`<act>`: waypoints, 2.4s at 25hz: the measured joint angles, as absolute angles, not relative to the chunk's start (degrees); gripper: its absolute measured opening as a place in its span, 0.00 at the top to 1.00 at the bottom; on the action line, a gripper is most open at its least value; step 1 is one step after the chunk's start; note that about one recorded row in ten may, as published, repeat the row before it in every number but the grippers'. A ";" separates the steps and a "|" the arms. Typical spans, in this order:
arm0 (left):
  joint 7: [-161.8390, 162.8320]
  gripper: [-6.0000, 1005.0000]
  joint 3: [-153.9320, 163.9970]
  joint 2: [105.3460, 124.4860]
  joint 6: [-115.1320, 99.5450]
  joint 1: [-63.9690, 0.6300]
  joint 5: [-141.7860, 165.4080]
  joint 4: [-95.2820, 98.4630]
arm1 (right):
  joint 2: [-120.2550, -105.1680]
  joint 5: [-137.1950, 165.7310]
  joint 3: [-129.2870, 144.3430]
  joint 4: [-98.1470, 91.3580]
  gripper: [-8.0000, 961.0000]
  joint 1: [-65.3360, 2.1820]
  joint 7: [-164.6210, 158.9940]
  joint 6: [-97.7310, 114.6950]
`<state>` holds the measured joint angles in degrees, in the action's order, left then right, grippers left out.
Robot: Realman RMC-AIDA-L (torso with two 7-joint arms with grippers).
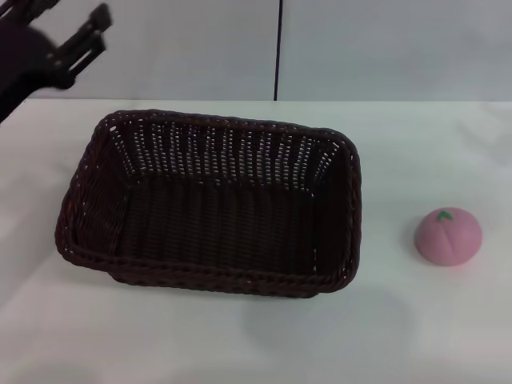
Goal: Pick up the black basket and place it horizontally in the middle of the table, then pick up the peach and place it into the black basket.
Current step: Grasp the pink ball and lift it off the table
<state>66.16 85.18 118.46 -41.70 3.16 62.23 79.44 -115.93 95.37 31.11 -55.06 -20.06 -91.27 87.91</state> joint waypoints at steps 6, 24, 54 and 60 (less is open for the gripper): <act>40.54 0.30 77.59 118.43 -84.74 -0.03 30.54 40.61 | -113.96 124.21 33.13 -72.51 0.20 -28.40 -118.02 96.17; 38.93 0.30 77.26 118.41 -93.37 1.03 25.83 27.52 | -118.09 157.12 53.22 -56.99 0.20 -42.81 -134.22 96.40; 39.14 0.30 74.51 118.39 -94.21 1.00 25.57 27.41 | -118.00 156.86 48.57 -71.01 0.78 -40.17 -134.89 101.39; 39.17 0.30 74.48 118.42 -94.16 0.35 25.57 26.73 | -118.12 155.57 48.12 -79.72 0.82 -40.72 -134.97 103.82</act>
